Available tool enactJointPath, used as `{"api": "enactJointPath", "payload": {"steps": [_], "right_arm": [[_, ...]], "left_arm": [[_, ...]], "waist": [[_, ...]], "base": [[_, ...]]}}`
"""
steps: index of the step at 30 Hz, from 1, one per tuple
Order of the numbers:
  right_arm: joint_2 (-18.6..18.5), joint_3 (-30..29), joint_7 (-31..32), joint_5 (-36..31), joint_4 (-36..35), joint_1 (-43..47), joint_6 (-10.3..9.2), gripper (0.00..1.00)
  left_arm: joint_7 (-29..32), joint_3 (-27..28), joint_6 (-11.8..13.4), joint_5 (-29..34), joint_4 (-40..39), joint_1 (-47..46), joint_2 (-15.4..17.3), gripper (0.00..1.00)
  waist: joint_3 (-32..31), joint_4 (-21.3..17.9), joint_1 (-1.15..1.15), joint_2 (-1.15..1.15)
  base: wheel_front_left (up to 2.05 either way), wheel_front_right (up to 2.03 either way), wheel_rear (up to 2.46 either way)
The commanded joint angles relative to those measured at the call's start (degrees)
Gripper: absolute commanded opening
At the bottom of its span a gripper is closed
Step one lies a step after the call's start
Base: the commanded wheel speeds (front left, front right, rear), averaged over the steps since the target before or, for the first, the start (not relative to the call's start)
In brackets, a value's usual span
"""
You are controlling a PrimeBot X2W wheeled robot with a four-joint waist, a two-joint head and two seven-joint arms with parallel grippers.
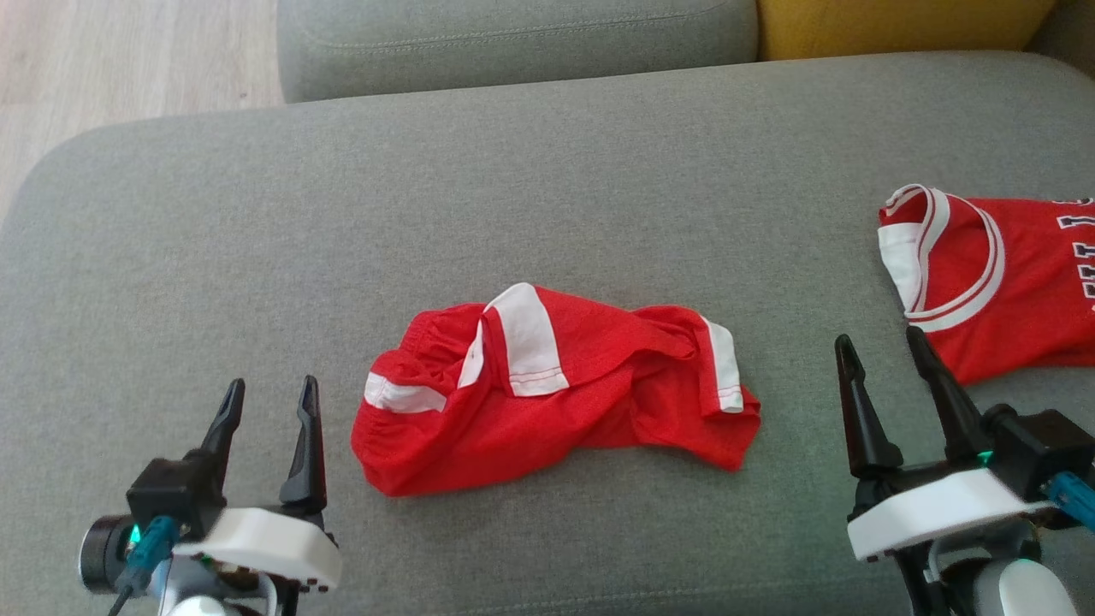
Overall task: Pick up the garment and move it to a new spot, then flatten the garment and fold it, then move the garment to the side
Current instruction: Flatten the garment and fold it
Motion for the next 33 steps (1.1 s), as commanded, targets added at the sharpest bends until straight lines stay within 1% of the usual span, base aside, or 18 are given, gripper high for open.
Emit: {"api": "enactJointPath", "payload": {"steps": [1, 6, 9, 11, 14, 19, 22, 27, 33], "right_arm": [[-0.9, 1.2, 0.1, -0.2, -2.3, -1.6, -0.05, 1.0], [-1.5, 2.2, 0.5, -0.3, -2.1, -3.1, -0.05, 1.0], [-2.4, 5.0, 1.0, -0.3, -1.3, -5.7, -0.05, 1.0], [-3.3, 8.0, 1.6, -0.2, 0.1, -8.0, -0.05, 1.0], [-4.7, 14.1, 2.7, 0.1, 3.2, -11.9, -0.05, 1.0], [-7.4, 24.9, 4.6, 0.5, 10.2, -18.3, -0.05, 1.0], [-8.7, 30.2, 5.7, 0.9, 14.5, -21.7, -0.05, 1.0], [-10.6, 35.1, 6.5, 0.2, 20.3, -26.4, -0.05, 1.0], [-11.4, 40.0, 7.3, -0.8, 25.8, -30.0, -0.05, 1.0]], "left_arm": [[-0.6, 1.9, -0.2, -0.4, -1.6, -2.9, 1.1, 1.0], [-0.9, 1.6, -0.6, -0.6, -1.5, -4.0, 0.7, 1.0], [-1.2, 1.1, -0.9, -0.4, -1.5, -5.4, 0.2, 1.0], [-1.4, 0.8, -1.2, -0.3, -1.4, -6.4, -0.2, 1.0], [-1.8, 0.0, -1.8, 0.0, -0.9, -8.0, -0.8, 1.0], [-2.5, -0.9, -2.6, 0.6, 0.5, -10.6, -1.8, 1.0], [-3.0, -1.1, -2.8, 0.6, 1.5, -11.5, -2.5, 1.0], [-3.6, -1.0, -3.3, 0.6, 3.0, -12.6, -3.5, 1.0], [-4.0, -0.7, -3.8, 0.9, 4.1, -13.4, -4.2, 1.0]], "waist": [[0.1, 0.1, 0.0, 0.0], [1.1, 1.1, 0.0, 0.0], [2.5, 2.3, 0.0, 0.0], [3.6, 3.2, 0.0, 0.0], [5.1, 4.8, 0.0, 0.0], [7.2, 7.1, 0.0, 0.0], [8.2, 7.8, 0.0, 0.0], [9.5, 8.5, 0.0, 0.0], [10.4, 8.5, 0.0, 0.0]], "base": [[0.0, 0.0, 0.0], [0.0, 0.0, 0.0], [0.0, 0.0, 0.0], [0.0, 0.0, 0.0], [0.0, 0.0, 0.0], [0.0, 0.0, 0.0], [0.0, 0.0, 0.0], [0.0, 0.0, 0.0], [0.0, 0.0, 0.0]]}}
